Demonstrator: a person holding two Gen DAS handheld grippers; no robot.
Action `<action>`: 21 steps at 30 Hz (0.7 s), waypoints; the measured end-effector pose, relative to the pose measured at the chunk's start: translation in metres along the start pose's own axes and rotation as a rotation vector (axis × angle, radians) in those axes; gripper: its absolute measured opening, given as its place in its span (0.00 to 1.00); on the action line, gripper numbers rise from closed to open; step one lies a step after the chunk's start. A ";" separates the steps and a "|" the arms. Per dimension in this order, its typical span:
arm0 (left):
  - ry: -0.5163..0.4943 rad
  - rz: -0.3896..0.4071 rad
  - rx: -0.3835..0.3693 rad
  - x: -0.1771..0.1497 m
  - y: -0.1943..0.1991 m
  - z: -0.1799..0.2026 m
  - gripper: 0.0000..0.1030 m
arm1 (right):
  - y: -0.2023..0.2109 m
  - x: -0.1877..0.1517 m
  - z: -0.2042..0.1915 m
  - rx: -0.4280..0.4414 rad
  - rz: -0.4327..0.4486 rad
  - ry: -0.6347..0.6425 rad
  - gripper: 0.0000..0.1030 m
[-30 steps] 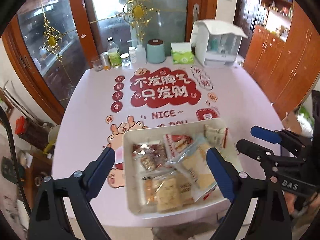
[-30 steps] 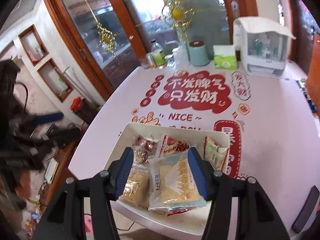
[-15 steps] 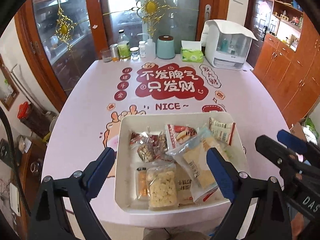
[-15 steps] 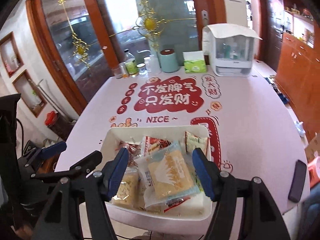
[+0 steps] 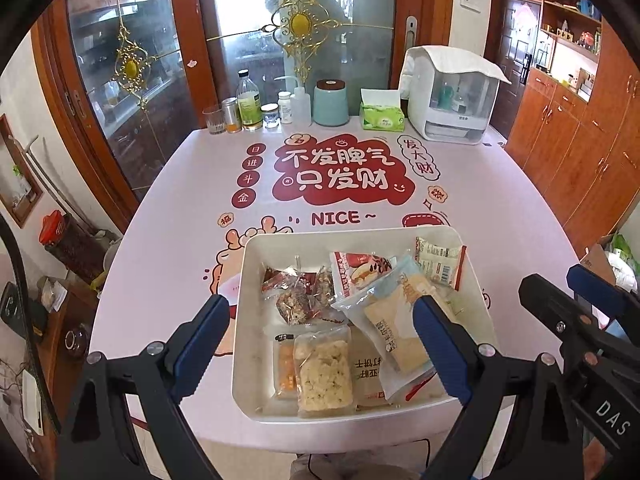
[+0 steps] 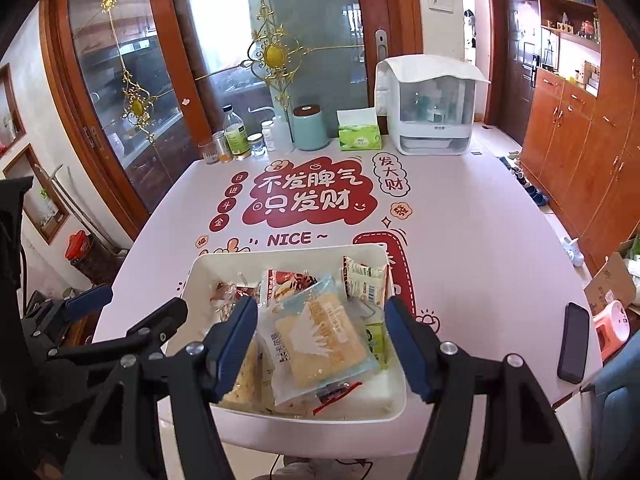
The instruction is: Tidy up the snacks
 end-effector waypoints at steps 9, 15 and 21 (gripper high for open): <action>0.012 0.011 -0.008 0.004 -0.001 0.004 0.90 | 0.003 0.006 0.004 -0.017 0.020 0.010 0.65; 0.030 0.012 -0.012 0.006 -0.003 0.007 0.90 | 0.002 0.006 0.006 -0.016 0.010 0.018 0.65; 0.029 0.010 -0.010 0.007 -0.004 0.007 0.90 | 0.001 0.007 0.007 -0.017 0.008 0.020 0.65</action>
Point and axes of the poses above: each gripper's, at about its wrist camera, not at the fingertips, and y roughly against the way its jaws point, z to its right, x to its top, the point moved 8 cm from there along -y, roughly the way its jaws point, and after that the axes turned 5 degrees about x, right-handed, at the moved point
